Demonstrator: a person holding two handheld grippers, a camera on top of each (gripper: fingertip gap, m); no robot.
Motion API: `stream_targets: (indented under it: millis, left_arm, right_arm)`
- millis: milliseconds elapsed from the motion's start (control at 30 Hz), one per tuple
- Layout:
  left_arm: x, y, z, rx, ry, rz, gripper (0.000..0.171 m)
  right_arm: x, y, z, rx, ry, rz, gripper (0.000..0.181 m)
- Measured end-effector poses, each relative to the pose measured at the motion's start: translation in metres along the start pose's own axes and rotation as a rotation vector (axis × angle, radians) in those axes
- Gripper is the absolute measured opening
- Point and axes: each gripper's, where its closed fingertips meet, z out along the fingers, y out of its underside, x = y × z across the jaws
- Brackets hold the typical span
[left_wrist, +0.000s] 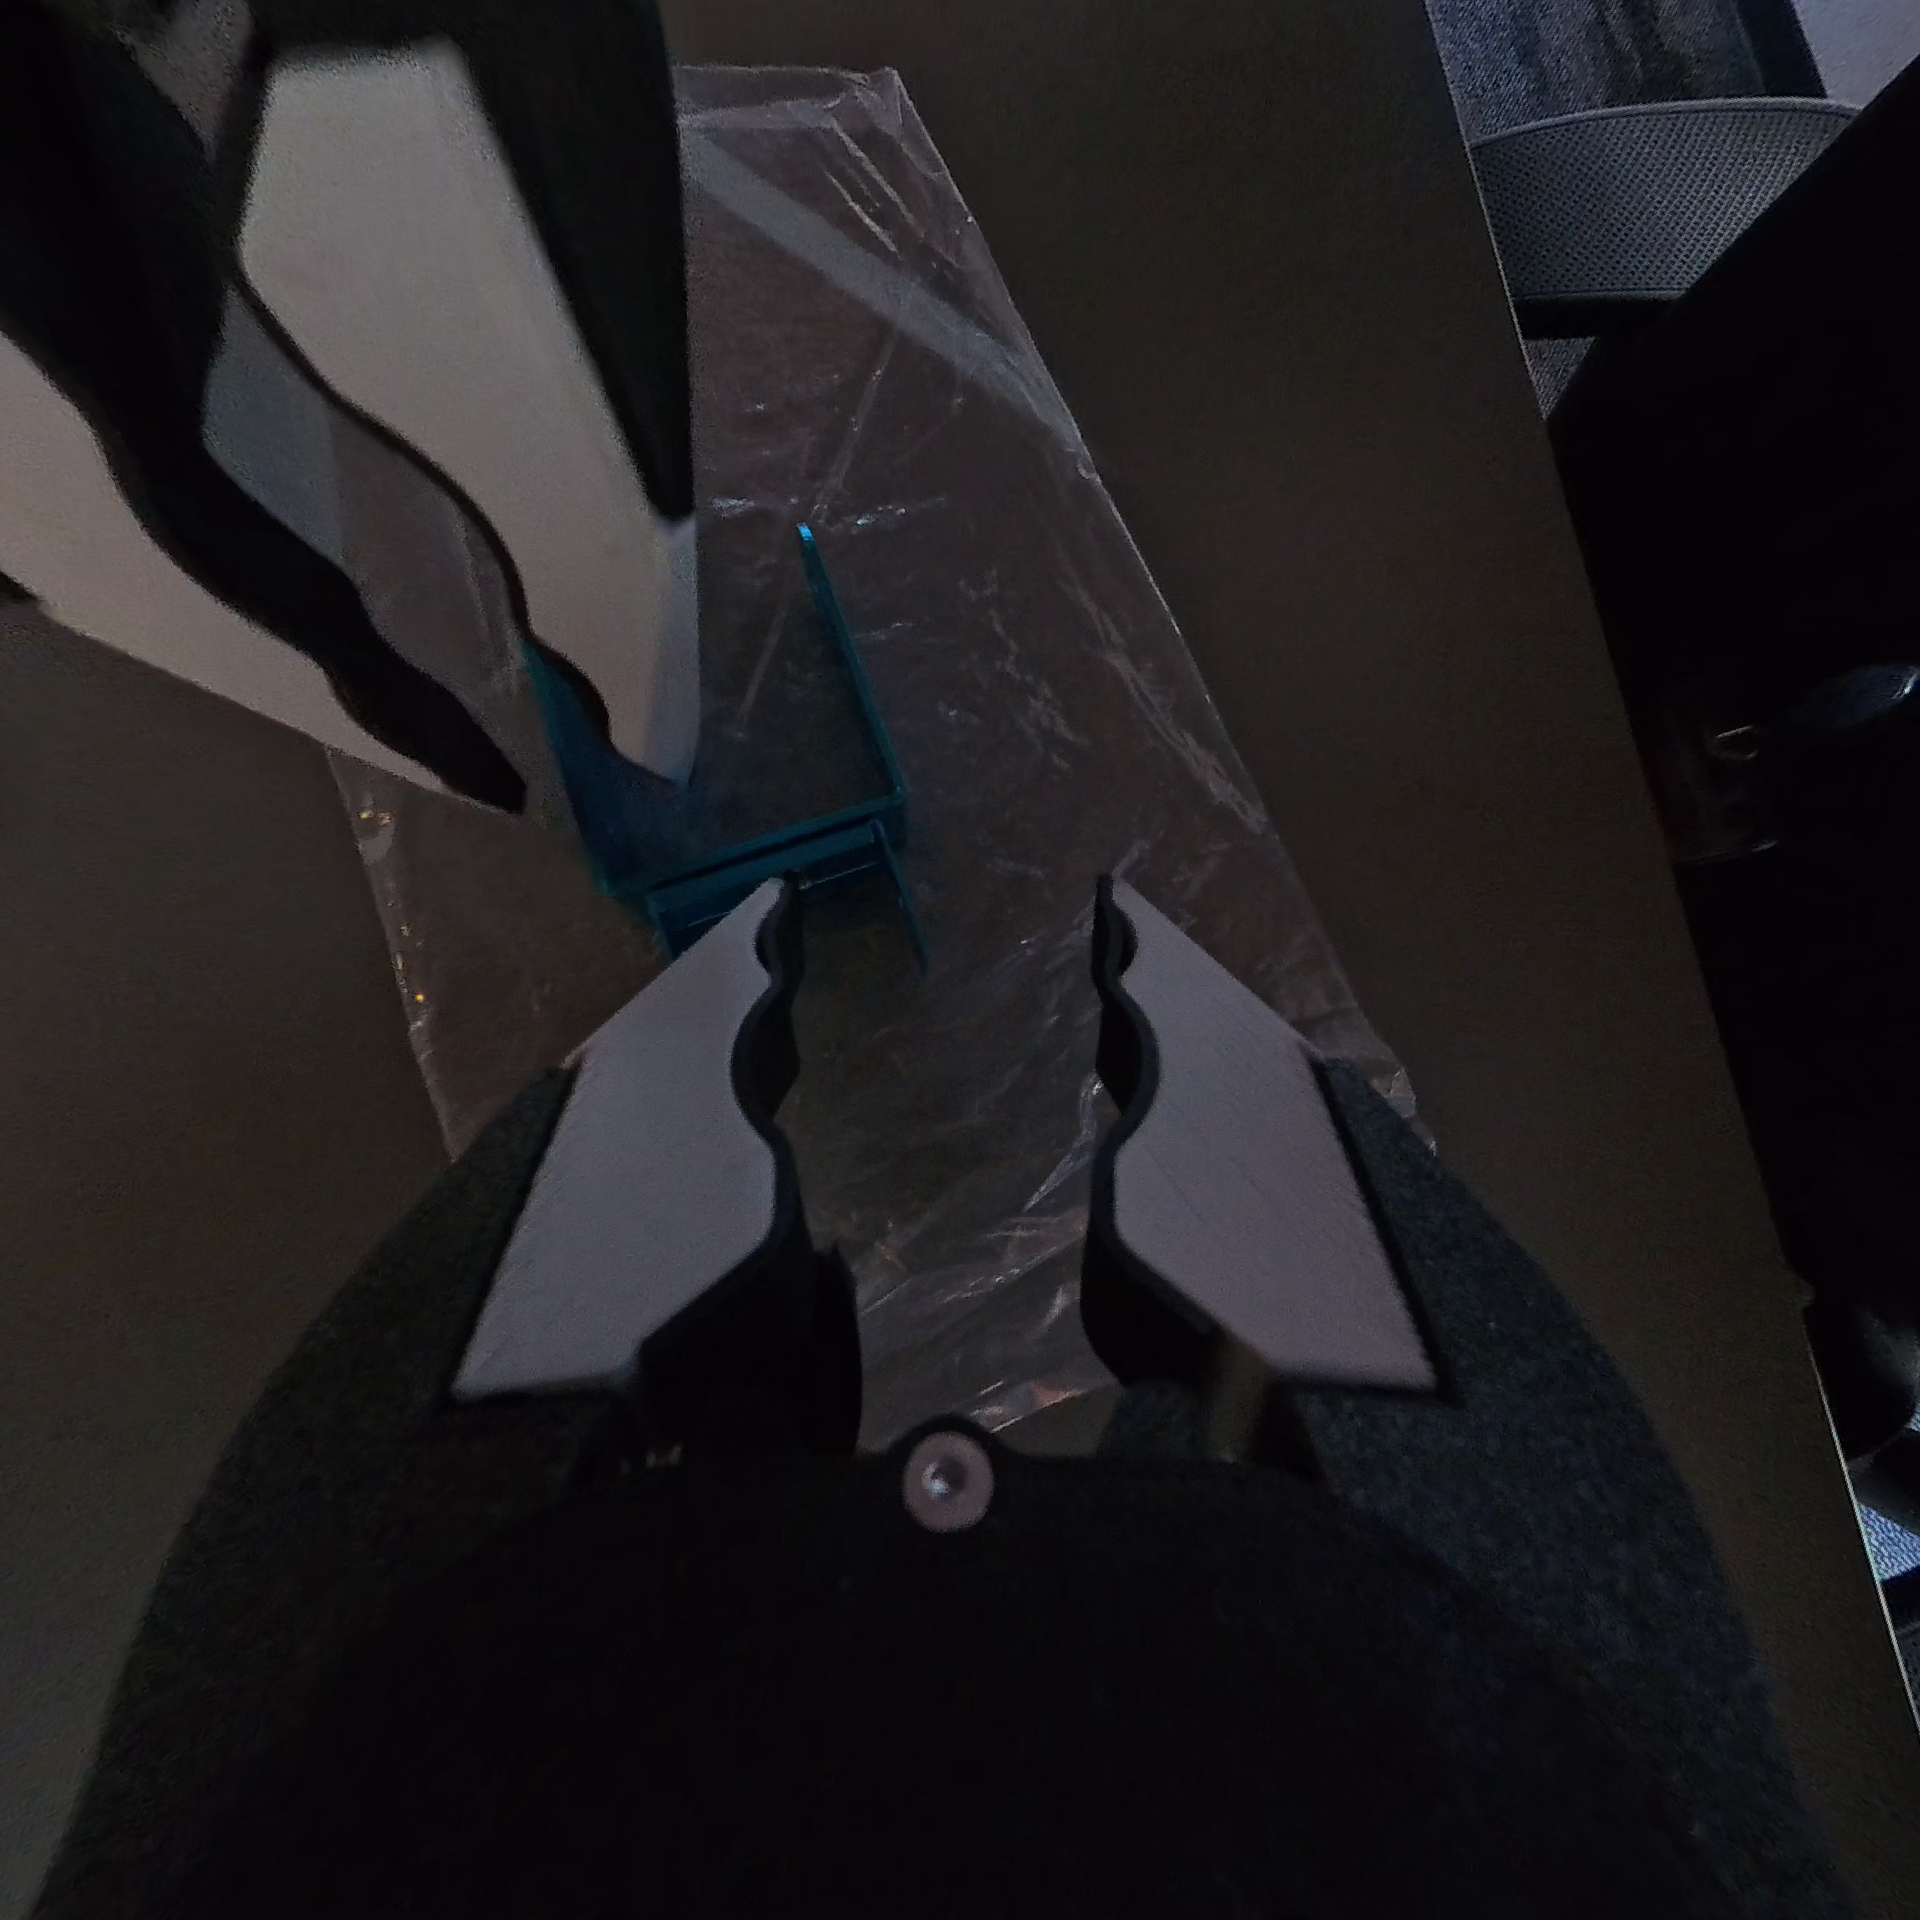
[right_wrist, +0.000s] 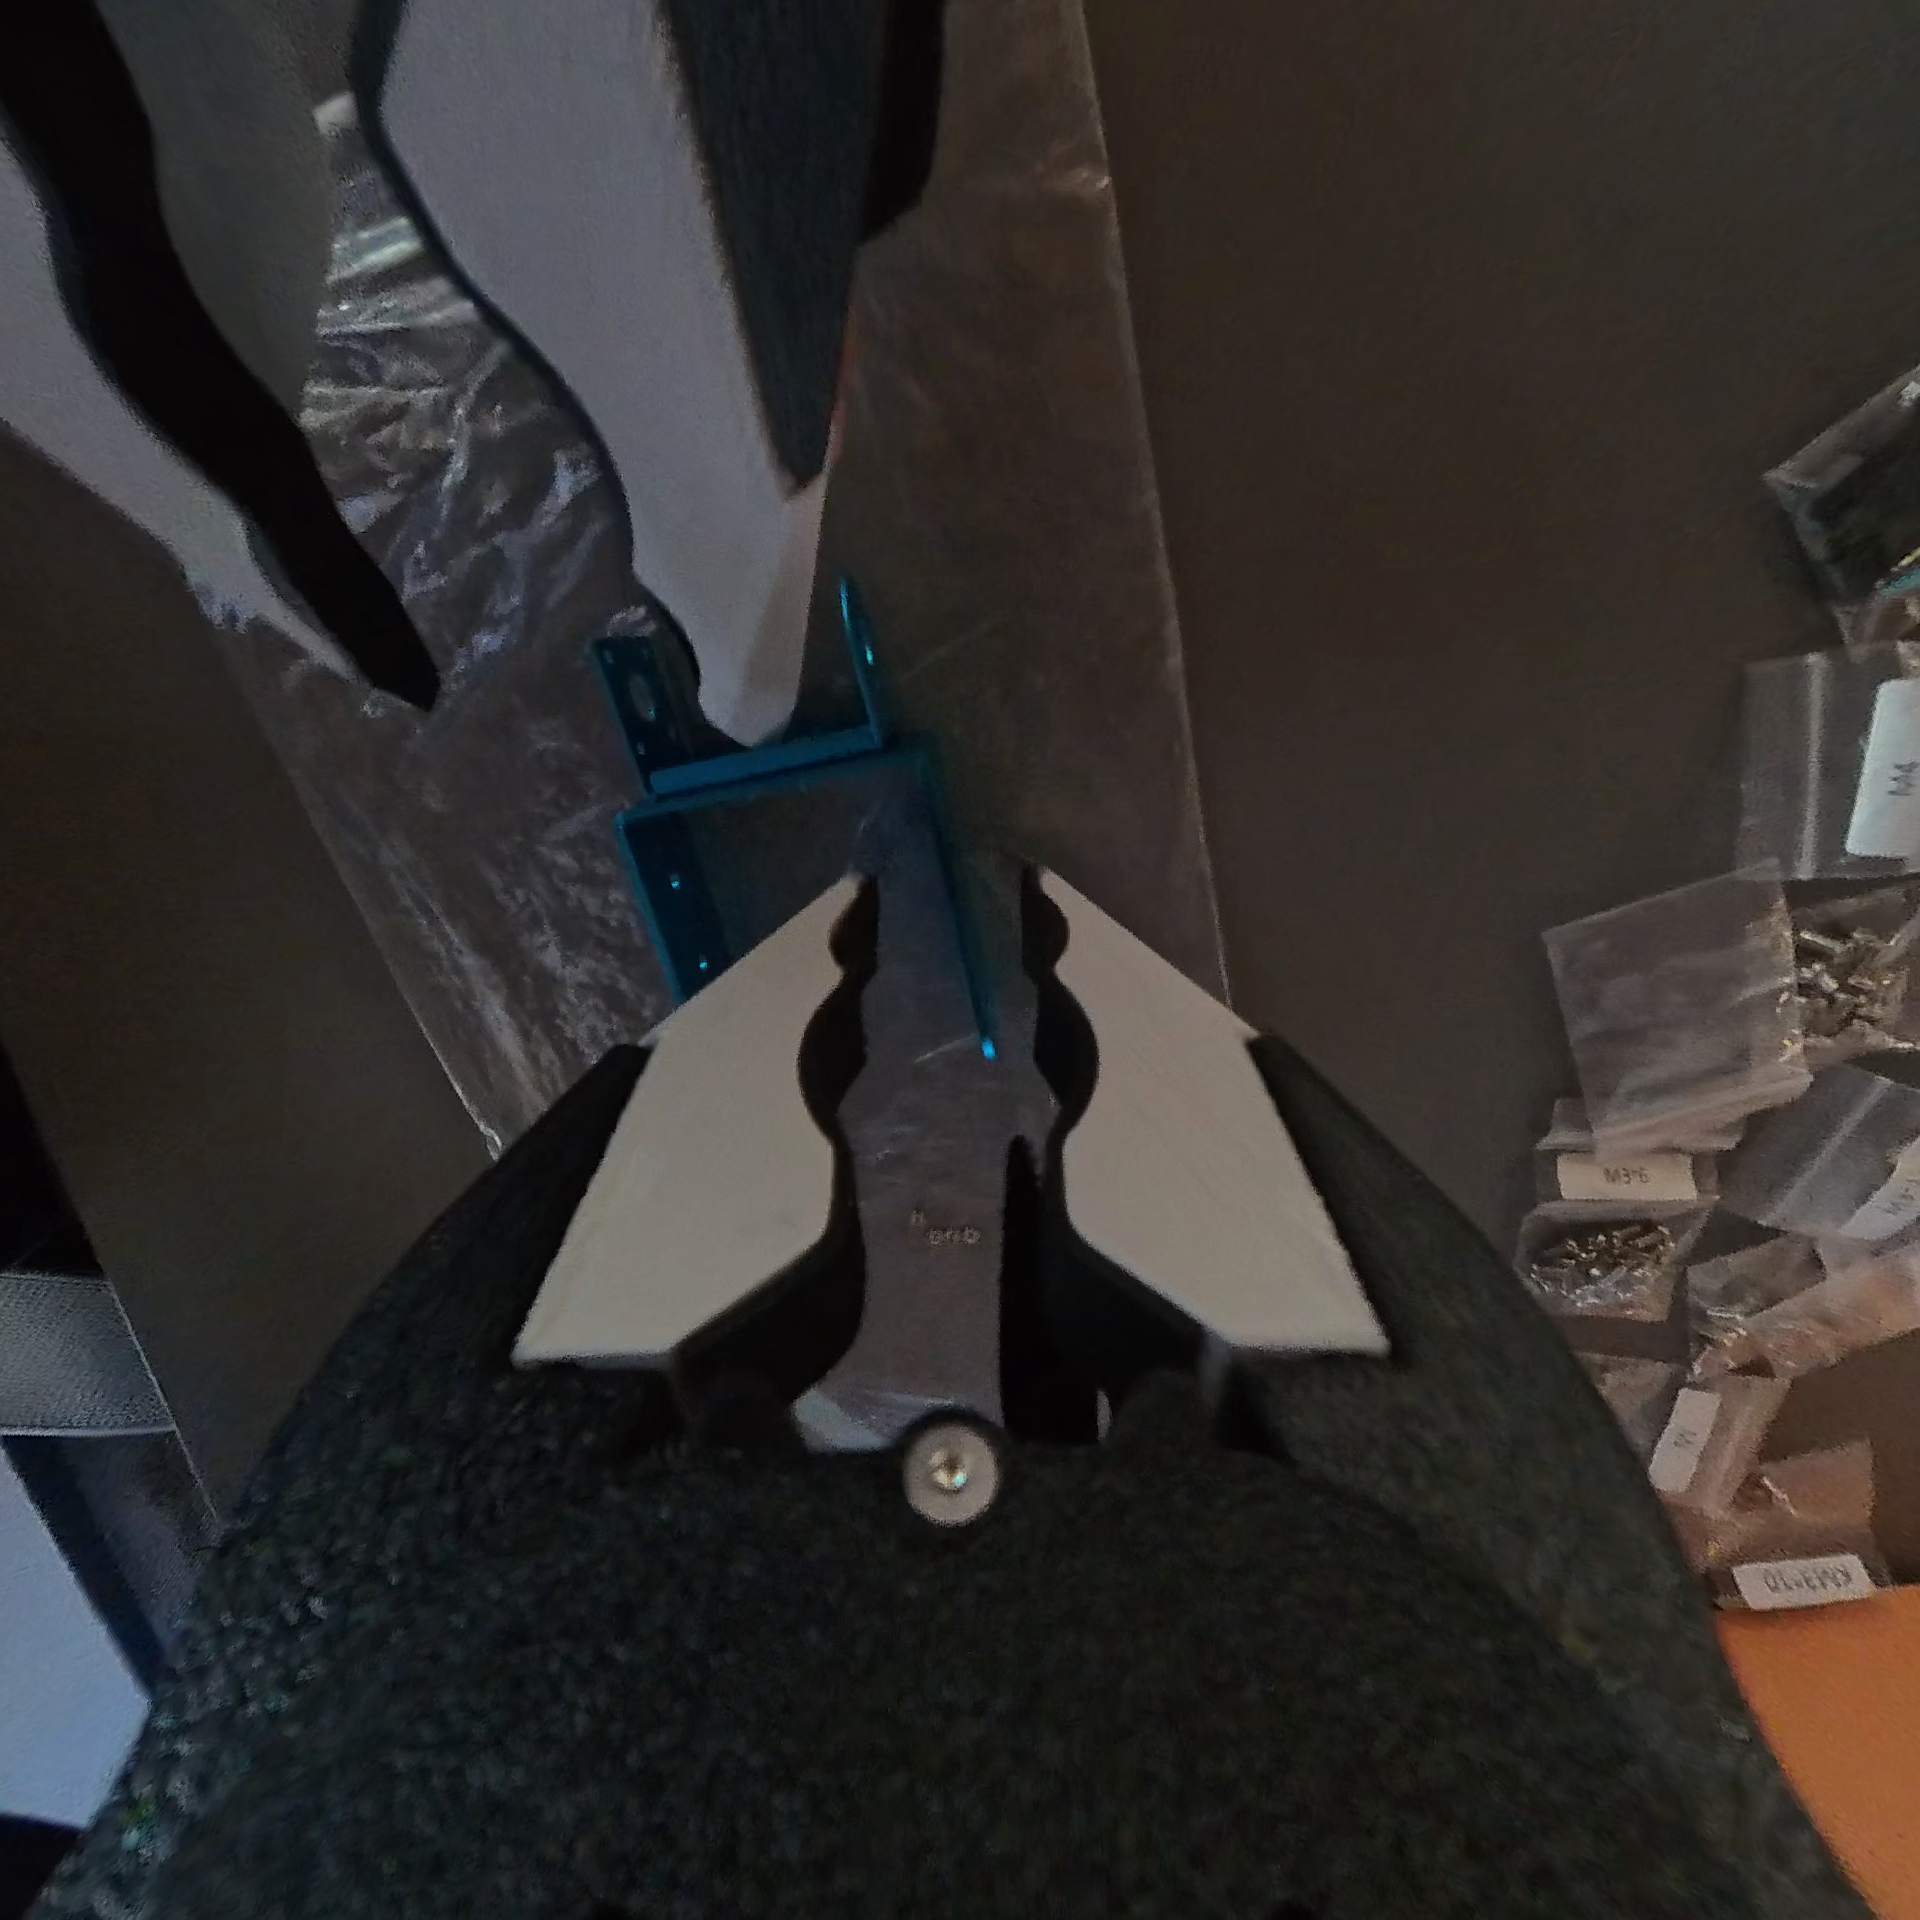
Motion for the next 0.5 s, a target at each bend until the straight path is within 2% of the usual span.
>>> stream_targets:
  millis: [33,200,300,400,500]
  left_arm:
    - [0.000,0.000,0.000,0.000,-0.001,0.001,0.056]
    - [-0.001,0.001,-0.004,0.019,-0.026,0.005,0.057]
    - [0.000,-0.001,-0.013,0.061,-0.044,0.001,0.057]
    - [-0.008,-0.001,-0.023,0.101,-0.097,-0.009,0.057]
    - [-0.021,0.000,-0.031,0.144,-0.179,-0.031,0.060]
  right_arm:
    - [-0.001,0.002,-0.003,0.019,0.000,-0.001,0.030]
    - [0.002,0.019,-0.030,0.163,0.046,-0.006,0.052]
    - [-0.007,0.029,-0.039,0.299,0.034,-0.023,0.075]
    - [-0.015,0.029,-0.035,0.427,0.041,-0.048,0.081]
    - [-0.017,0.024,-0.030,0.527,0.075,-0.062,0.079]
